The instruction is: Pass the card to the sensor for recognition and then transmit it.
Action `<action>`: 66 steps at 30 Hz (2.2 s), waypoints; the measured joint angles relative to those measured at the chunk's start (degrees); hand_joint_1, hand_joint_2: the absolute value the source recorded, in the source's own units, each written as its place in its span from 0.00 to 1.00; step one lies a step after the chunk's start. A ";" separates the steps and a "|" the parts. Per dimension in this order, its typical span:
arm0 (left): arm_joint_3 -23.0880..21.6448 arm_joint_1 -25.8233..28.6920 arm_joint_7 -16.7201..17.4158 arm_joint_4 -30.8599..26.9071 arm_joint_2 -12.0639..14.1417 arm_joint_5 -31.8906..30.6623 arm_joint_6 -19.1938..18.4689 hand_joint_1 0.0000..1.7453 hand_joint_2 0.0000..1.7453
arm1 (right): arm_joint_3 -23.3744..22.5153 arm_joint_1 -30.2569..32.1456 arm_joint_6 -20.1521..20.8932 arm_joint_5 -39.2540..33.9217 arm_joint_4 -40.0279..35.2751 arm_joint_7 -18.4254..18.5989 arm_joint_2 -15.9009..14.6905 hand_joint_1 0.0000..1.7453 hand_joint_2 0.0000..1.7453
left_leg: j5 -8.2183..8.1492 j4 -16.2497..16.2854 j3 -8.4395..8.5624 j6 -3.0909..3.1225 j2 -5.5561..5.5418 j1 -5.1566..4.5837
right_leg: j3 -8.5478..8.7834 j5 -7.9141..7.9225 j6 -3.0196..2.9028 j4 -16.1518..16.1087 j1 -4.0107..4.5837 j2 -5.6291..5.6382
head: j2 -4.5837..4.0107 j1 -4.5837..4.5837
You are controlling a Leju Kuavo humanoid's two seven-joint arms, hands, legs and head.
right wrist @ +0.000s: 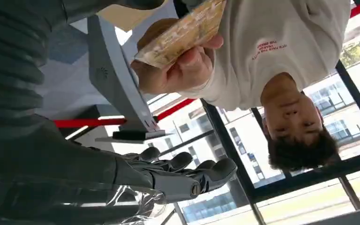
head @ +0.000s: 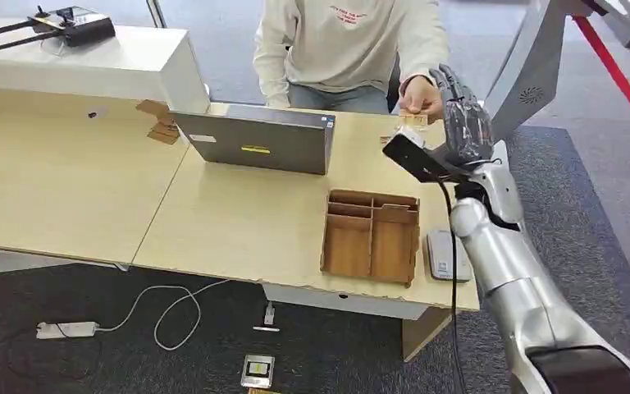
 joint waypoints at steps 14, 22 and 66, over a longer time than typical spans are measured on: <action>0.00 0.06 -0.02 0.00 0.00 0.02 0.02 0.00 0.00 | 0.00 -0.18 0.57 -1.22 0.90 0.00 0.00 1.00 1.00 | 0.00 0.00 0.01 0.00 0.01 0.00 | -0.01 0.00 0.00 0.00 0.00 0.00 | 0.00 0.00; 0.00 0.08 -0.02 0.00 0.00 0.00 0.07 0.00 0.00 | 0.00 -0.21 0.46 -2.14 0.90 0.00 -0.33 1.00 1.00 | 0.00 0.01 0.01 0.00 0.03 0.00 | -0.01 0.00 0.00 0.00 0.00 0.01 | 0.00 0.00; 0.72 0.32 1.92 0.02 0.17 0.81 0.70 0.00 0.00 | -7.72 18.32 3.02 -9.46 -6.95 7.41 -14.45 1.00 1.00 | -0.02 0.03 0.00 0.01 0.04 -0.01 | -0.04 0.00 0.00 -0.04 -0.01 0.02 | 0.00 -0.02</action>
